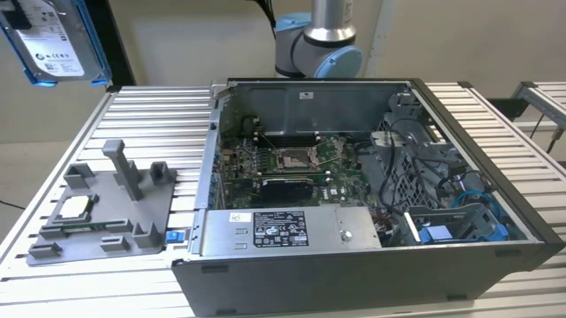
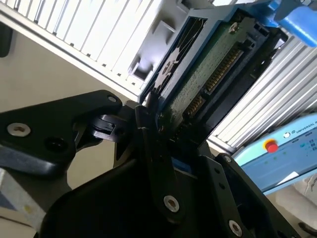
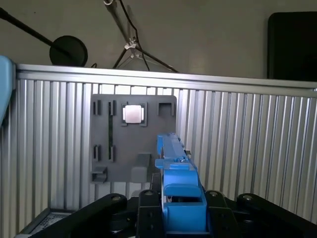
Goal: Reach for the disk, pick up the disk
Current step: 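Pick up the disk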
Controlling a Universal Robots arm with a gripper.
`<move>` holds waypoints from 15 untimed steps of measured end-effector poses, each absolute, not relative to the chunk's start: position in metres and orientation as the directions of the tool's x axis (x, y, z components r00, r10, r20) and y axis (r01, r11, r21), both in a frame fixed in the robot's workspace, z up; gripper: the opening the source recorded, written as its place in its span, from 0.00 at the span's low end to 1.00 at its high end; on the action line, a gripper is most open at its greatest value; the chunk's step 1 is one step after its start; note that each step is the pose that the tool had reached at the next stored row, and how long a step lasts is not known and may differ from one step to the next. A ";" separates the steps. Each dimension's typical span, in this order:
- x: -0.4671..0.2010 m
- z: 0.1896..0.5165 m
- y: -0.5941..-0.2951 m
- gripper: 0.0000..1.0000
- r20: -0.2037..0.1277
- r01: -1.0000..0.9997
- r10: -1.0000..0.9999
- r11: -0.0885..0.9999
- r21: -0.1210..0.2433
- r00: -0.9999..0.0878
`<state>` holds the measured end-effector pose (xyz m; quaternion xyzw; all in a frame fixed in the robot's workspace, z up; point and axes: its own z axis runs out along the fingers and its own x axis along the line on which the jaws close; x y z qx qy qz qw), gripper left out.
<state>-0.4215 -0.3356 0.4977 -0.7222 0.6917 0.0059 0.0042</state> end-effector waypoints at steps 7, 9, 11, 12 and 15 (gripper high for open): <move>-0.391 0.498 -0.336 0.00 -0.014 -0.999 -0.999 -0.043 0.004 0.043; -0.382 0.498 -0.336 0.00 -0.014 -0.999 -0.999 -0.043 0.005 0.043; -0.373 0.498 -0.336 0.00 -0.015 -0.999 -0.999 -0.043 0.005 0.043; -0.369 0.498 -0.336 0.00 -0.014 -0.999 -0.999 -0.043 0.006 0.043; -0.357 0.498 -0.336 0.00 -0.015 -0.999 -0.999 -0.043 0.006 0.043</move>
